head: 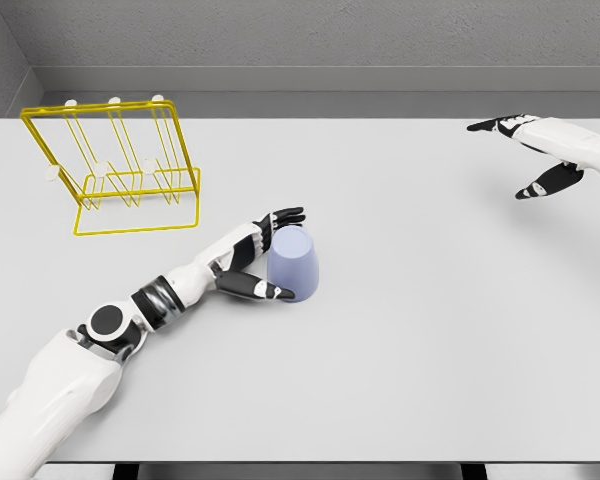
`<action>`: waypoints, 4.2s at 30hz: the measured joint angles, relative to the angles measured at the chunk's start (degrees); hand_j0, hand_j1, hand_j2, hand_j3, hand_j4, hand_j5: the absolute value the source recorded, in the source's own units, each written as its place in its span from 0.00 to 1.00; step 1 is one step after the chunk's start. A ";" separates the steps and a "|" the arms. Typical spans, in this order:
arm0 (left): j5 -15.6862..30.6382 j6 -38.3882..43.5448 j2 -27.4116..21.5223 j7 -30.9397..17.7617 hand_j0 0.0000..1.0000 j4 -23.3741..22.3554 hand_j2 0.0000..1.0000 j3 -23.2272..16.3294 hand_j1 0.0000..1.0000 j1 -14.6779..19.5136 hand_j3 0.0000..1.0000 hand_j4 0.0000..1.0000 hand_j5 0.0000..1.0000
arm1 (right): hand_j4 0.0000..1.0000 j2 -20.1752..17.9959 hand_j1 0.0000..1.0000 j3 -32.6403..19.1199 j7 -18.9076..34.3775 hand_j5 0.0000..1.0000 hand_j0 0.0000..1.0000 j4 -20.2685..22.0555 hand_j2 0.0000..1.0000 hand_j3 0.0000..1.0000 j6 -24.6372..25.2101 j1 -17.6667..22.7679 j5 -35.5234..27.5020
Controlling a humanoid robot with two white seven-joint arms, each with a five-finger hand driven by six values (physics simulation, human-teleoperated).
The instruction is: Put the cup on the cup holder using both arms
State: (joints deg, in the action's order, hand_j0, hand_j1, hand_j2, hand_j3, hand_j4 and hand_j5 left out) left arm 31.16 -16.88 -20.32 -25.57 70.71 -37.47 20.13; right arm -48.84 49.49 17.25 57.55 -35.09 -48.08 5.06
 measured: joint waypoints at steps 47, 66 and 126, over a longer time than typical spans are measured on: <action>1.63 0.14 -1.85 -4.54 0.46 11.83 0.46 6.40 0.46 -5.27 0.46 0.46 0.46 | 1.00 0.64 1.00 -0.88 0.12 1.00 1.00 -0.26 1.00 1.00 0.00 -0.09 0.08; 10.04 0.58 -13.57 -4.58 0.46 21.75 0.46 19.66 0.46 -2.64 0.46 0.46 0.46 | 1.00 0.70 1.00 -0.88 0.18 1.00 1.00 -0.26 1.00 1.00 0.00 -0.09 0.08; 9.62 2.96 -13.70 -7.95 0.45 6.19 0.45 26.61 0.45 2.81 0.45 0.45 0.45 | 1.00 0.70 1.00 -0.88 0.17 1.00 1.00 -0.30 1.00 1.00 0.00 -0.17 0.15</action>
State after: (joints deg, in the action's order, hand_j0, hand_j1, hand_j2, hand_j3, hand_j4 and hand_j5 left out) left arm 40.78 -13.92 -34.02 -33.52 76.90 -10.86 22.94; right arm -48.14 48.61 17.43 57.25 -35.09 -48.25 5.20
